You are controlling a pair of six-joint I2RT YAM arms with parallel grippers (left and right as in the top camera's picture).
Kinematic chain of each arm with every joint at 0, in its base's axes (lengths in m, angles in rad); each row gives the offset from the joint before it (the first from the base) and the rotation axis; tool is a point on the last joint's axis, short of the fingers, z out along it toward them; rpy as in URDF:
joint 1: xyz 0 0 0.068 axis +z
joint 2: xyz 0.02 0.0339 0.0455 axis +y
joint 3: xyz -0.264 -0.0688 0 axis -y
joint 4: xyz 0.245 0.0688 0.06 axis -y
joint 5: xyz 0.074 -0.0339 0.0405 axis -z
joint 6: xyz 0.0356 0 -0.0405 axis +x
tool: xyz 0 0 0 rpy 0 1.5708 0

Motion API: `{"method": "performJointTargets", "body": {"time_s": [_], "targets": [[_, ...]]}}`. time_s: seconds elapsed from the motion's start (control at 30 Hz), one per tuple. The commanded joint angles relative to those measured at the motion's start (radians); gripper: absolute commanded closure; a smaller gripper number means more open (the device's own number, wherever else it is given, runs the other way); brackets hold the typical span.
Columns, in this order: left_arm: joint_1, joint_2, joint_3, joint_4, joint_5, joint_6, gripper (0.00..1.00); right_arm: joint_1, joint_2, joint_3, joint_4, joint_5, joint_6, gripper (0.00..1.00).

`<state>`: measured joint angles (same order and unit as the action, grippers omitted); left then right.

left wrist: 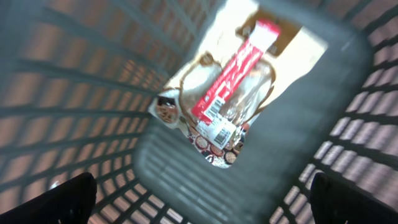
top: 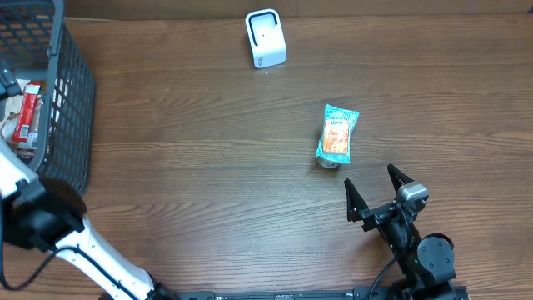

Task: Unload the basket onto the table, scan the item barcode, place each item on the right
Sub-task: 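Reach the left gripper back into the basket toward the red stick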

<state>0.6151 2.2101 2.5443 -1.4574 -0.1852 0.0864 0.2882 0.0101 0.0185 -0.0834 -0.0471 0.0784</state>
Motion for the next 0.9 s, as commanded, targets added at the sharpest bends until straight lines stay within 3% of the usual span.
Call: {"method": "performJointTargets", "body": {"time_s": [0.0, 0.17, 0.53, 0.87], "targets": [[0.011, 0.108, 0.01, 0.018, 0.027, 0.071, 0.0, -0.004, -0.007, -0.01, 0.002, 0.005, 0.003, 0.0], [0.024, 0.225, 0.01, 0.071, 0.043, 0.138, 0.0, -0.004, -0.007, -0.01, 0.002, 0.005, 0.003, 0.0], [0.062, 0.345, 0.01, 0.173, 0.29, 0.348, 0.0, -0.004, -0.007, -0.01, 0.002, 0.005, 0.003, 0.0], [0.067, 0.433, 0.01, 0.195, 0.274, 0.348, 0.0, -0.004, -0.007, -0.01, 0.002, 0.005, 0.003, 0.0]]}}
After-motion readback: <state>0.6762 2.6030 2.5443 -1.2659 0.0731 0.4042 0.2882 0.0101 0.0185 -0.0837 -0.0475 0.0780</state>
